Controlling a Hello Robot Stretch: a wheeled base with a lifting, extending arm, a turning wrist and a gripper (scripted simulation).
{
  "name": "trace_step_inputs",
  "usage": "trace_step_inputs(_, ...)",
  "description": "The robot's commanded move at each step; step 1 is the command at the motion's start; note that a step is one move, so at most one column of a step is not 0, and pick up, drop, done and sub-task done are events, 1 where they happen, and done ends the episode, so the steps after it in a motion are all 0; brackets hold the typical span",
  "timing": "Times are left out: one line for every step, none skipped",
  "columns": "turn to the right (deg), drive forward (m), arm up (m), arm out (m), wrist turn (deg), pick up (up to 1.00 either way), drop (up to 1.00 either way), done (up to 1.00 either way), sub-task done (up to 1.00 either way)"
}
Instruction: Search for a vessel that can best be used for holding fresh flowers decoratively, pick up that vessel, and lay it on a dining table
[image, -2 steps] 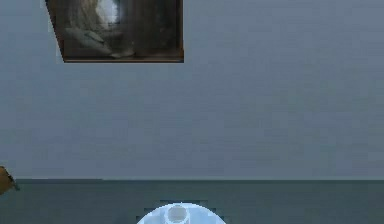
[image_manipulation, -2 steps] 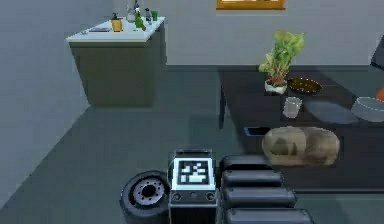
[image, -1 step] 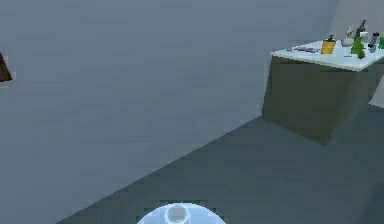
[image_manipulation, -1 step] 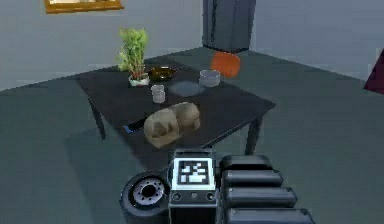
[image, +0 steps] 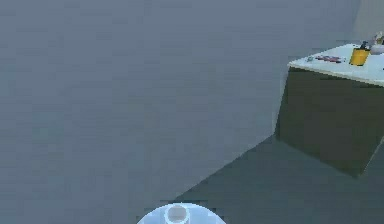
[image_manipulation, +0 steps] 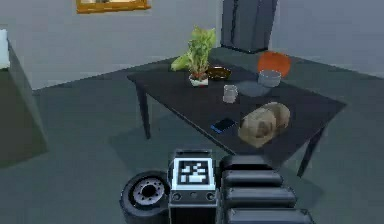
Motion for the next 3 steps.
trace_step_inputs(45.0, 0.0, 0.0, 0.0, 0.0, 0.0, 0.0, 0.0, 0.0)
trace_step_inputs(6.0, 0.0, 0.0, 0.0, 0.0, 0.0, 0.0, 0.0, 0.0)
trace_step_inputs(0.0, 0.9, 0.0, 0.0, 0.0, 0.0, 0.0, 0.0, 0.0)
